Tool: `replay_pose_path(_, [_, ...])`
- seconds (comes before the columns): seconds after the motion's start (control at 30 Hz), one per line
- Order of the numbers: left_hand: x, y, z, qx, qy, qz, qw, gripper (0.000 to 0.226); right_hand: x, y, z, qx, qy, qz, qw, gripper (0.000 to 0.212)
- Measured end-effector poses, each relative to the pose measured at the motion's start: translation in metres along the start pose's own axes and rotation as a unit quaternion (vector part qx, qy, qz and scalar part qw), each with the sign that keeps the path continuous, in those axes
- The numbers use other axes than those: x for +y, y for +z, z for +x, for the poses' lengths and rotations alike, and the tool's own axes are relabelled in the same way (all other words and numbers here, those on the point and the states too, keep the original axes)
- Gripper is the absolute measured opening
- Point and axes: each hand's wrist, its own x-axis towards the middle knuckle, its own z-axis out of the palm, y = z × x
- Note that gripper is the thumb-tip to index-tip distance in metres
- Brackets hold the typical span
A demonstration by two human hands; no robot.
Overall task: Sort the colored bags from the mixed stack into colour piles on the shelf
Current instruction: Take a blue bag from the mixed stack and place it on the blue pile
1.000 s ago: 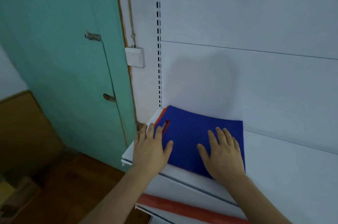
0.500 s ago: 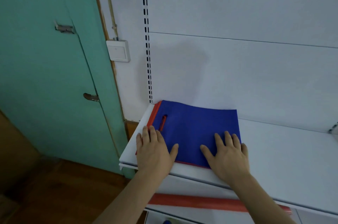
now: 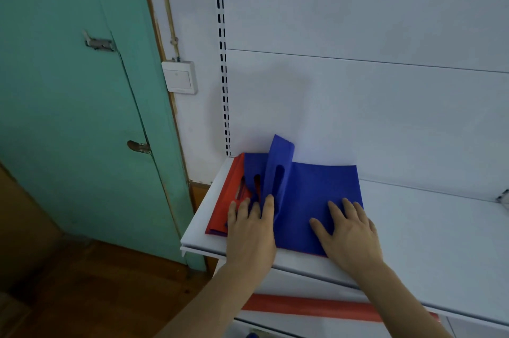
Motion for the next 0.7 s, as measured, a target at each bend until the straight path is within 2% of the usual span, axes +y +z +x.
replay_pose_path(0.17, [0.01, -0.002, 0.0, 0.015, 0.025, -0.101, 0.994, 0.084, 0.022, -0.019, 0.001, 0.015, 0.121, -0.006, 0.992, 0.08])
replay_pose_path(0.23, [0.012, -0.002, 0.002, 0.025, 0.04, -0.132, 0.99, 0.082, 0.031, -0.026, 0.005, 0.001, 0.142, 0.07, 0.987, 0.076])
replay_pose_path(0.3, [0.013, -0.004, 0.004, 0.031, 0.042, -0.156, 0.986, 0.072, 0.041, -0.029, 0.009, 0.019, 0.166, 0.179, 0.97, 0.065])
replay_pose_path(0.37, [0.013, -0.005, 0.005, 0.032, 0.029, -0.179, 0.983, 0.069, 0.052, -0.032, 0.012, 0.043, 0.183, 0.236, 0.954, 0.054])
replay_pose_path(0.47, [0.007, -0.005, 0.009, 0.037, -0.001, -0.204, 0.978, 0.074, 0.063, -0.036, 0.011, 0.047, 0.178, 0.244, 0.952, 0.016])
replay_pose_path(0.53, [0.001, -0.005, 0.015, 0.036, -0.024, -0.199, 0.979, 0.071, 0.068, -0.04, 0.01, 0.062, 0.174, 0.239, 0.953, 0.018])
replay_pose_path(0.6, [-0.004, -0.005, 0.021, 0.04, -0.047, -0.193, 0.979, 0.068, 0.074, -0.043, 0.009, 0.109, 0.157, 0.254, 0.948, 0.021])
replay_pose_path(0.7, [-0.011, -0.002, 0.03, 0.061, -0.061, -0.197, 0.977, 0.06, 0.077, -0.049, 0.007, 0.179, 0.119, 0.317, 0.924, 0.022])
